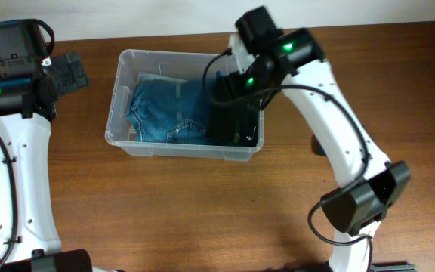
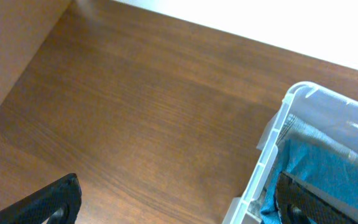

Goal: Pack container
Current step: 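Move the right gripper back and grasp the second taped black shirt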

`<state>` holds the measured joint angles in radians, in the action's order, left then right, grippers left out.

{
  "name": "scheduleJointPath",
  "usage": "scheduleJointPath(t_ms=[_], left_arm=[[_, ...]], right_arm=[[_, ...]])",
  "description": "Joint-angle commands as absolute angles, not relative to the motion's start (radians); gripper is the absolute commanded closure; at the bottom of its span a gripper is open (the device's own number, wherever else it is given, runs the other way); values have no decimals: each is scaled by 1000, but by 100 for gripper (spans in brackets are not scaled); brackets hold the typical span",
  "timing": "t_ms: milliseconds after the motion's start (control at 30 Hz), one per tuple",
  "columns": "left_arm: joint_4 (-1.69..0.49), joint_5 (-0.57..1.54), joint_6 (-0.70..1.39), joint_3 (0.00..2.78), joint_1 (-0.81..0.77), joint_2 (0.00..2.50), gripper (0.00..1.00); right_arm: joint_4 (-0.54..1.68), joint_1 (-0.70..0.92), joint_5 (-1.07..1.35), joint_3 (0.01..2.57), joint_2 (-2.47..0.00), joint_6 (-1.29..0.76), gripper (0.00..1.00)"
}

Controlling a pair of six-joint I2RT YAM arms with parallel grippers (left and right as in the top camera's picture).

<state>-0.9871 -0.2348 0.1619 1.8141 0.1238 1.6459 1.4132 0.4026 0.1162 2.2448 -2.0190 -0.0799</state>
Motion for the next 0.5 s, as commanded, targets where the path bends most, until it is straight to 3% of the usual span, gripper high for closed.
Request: scheduleJointPath(t_ms=[0, 233, 467], left_arm=[[-980, -229, 171, 1826, 128, 1651, 1], [-979, -228, 171, 1826, 128, 1651, 1], [-980, -227, 171, 1826, 128, 1651, 1]], right_arm=[[1503, 324, 89, 2346, -2013, -87, 19], [1698, 83, 94, 2371, -2015, -96, 15], [1699, -167, 123, 2318, -2009, -151, 13]])
